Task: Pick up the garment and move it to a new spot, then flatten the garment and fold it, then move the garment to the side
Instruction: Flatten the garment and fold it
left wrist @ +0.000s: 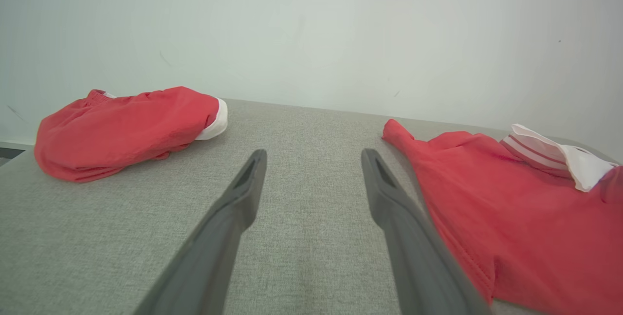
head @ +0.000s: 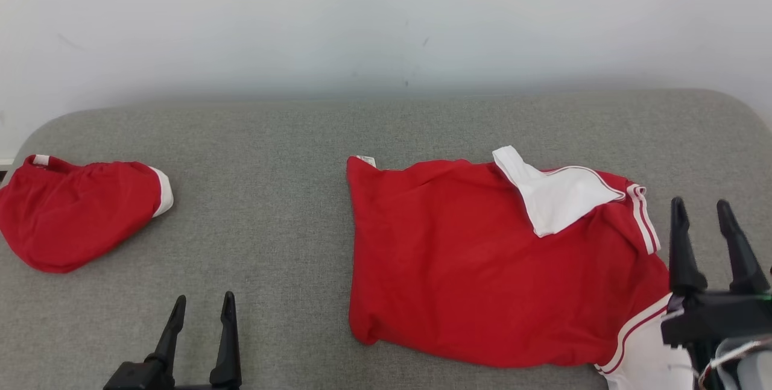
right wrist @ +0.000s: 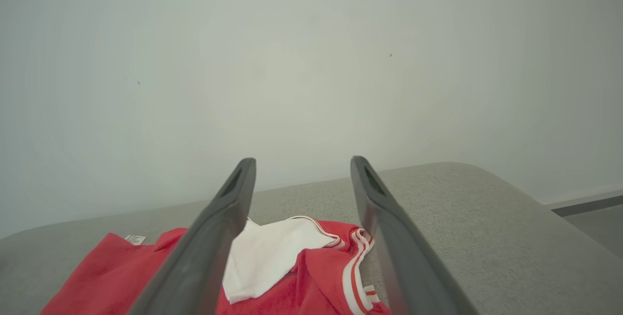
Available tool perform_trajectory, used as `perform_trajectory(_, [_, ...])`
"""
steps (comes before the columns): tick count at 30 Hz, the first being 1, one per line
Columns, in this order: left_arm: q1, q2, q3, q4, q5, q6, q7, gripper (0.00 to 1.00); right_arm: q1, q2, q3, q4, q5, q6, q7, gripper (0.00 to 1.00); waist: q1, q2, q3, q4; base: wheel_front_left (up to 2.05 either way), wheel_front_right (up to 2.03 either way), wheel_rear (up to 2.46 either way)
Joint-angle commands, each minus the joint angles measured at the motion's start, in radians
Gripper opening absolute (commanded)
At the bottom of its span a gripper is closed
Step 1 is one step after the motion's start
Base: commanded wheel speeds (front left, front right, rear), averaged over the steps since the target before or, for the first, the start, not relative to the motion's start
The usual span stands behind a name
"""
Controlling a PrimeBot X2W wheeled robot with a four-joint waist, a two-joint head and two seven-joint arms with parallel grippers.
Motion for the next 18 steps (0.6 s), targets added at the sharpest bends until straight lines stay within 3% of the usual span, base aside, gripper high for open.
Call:
perform_trajectory(1, [0.001,0.000,0.004,0.000,0.014,-0.001,-0.003,1.00,0.047,0.025,-0.015,-0.051,-0.027,-0.002,0.000,1.00,0.0001,0.0000,-0.004,0.000,0.00,0.00,0.00])
perform_trajectory(9, [0.014,0.000,0.003,-0.010,0.020,-0.001,-0.003,1.00,0.237,0.136,-0.035,-0.242,-0.132,-0.002,0.000,1.00,0.0001,0.0000,-0.006,0.010,0.00,0.00,0.00])
perform_trajectory(18, [0.010,0.000,0.011,-0.010,0.023,-0.002,-0.003,1.00,0.304,0.189,-0.012,-0.273,-0.179,-0.002,0.000,1.00,0.0001,0.0000,0.000,0.010,0.00,0.00,0.00])
